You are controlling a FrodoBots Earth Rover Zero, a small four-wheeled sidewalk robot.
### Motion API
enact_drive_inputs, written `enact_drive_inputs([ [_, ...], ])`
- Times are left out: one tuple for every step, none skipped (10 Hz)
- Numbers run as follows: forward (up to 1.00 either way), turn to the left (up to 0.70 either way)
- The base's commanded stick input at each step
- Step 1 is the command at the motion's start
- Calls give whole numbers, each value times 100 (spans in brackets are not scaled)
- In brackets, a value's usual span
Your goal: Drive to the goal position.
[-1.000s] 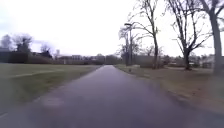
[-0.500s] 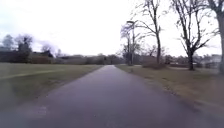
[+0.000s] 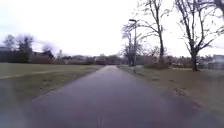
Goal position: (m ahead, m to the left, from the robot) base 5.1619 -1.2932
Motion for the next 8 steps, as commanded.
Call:
enact_drive_inputs([
  [100,0],
  [100,0],
  [100,0],
  [100,0],
  [100,0],
  [100,0],
  [100,0],
  [100,-13],
])
